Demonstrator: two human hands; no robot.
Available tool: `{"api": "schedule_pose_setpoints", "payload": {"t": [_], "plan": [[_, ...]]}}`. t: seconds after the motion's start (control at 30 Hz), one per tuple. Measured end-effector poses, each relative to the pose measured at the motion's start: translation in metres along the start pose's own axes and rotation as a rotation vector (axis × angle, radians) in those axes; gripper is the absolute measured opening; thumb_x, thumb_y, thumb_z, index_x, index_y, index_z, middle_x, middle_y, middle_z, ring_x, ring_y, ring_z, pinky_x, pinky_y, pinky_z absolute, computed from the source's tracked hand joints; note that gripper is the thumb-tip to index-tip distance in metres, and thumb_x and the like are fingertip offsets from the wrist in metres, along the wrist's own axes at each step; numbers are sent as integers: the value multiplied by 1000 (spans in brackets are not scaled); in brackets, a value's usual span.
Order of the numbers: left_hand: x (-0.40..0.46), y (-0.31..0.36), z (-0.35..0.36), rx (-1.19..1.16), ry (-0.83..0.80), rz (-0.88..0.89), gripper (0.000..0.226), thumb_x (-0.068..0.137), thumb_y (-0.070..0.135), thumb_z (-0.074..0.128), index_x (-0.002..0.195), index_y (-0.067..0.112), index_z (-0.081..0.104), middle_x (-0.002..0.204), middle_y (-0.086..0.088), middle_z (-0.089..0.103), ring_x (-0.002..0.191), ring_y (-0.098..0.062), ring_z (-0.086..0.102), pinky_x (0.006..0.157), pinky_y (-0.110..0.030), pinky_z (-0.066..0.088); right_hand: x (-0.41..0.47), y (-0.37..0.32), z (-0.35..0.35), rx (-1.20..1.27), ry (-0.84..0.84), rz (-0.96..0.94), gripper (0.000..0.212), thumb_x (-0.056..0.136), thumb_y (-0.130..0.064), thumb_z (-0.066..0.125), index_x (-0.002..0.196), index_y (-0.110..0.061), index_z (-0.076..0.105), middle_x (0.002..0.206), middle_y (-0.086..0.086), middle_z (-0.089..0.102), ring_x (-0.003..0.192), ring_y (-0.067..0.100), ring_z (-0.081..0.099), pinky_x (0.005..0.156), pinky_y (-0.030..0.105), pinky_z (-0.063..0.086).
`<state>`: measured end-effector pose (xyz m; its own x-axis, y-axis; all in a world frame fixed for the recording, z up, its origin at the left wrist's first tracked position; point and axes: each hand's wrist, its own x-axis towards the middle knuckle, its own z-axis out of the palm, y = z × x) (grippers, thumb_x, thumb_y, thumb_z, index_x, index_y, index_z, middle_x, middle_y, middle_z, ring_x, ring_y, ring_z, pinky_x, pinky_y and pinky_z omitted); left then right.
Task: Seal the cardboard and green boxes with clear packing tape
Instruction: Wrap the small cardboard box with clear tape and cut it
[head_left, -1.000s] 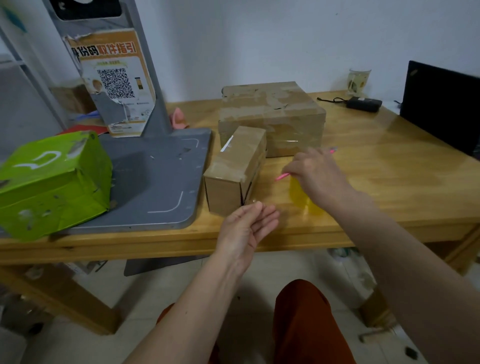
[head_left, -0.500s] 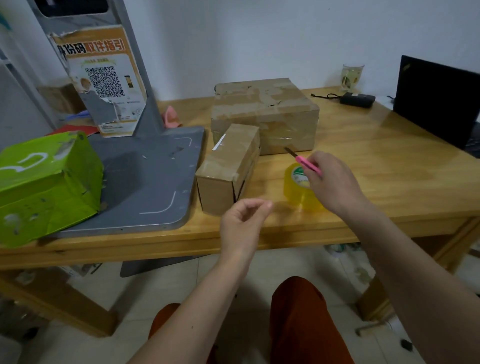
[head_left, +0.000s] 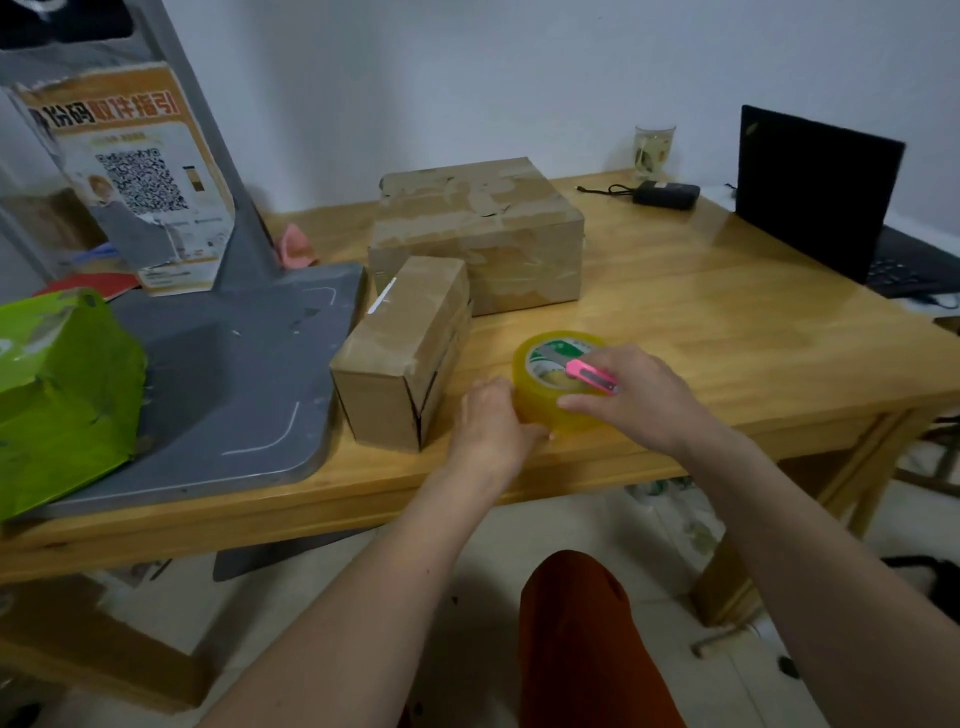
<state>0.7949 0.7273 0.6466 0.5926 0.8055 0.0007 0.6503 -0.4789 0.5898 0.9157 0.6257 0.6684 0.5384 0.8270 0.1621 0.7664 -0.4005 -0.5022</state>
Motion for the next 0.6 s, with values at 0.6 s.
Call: {"api": "schedule_pose_setpoints", "payload": {"t": [0.6], "plan": [[-30, -10, -25, -403, 237, 55, 26, 80, 29, 78, 66, 23, 57, 94, 5, 66, 93, -12, 60, 85, -32, 45, -7, -21, -4, 576, 6, 48, 25, 71, -9, 83, 91, -19, 71, 91, 0, 70, 83, 8, 64, 77, 21, 52]]}}
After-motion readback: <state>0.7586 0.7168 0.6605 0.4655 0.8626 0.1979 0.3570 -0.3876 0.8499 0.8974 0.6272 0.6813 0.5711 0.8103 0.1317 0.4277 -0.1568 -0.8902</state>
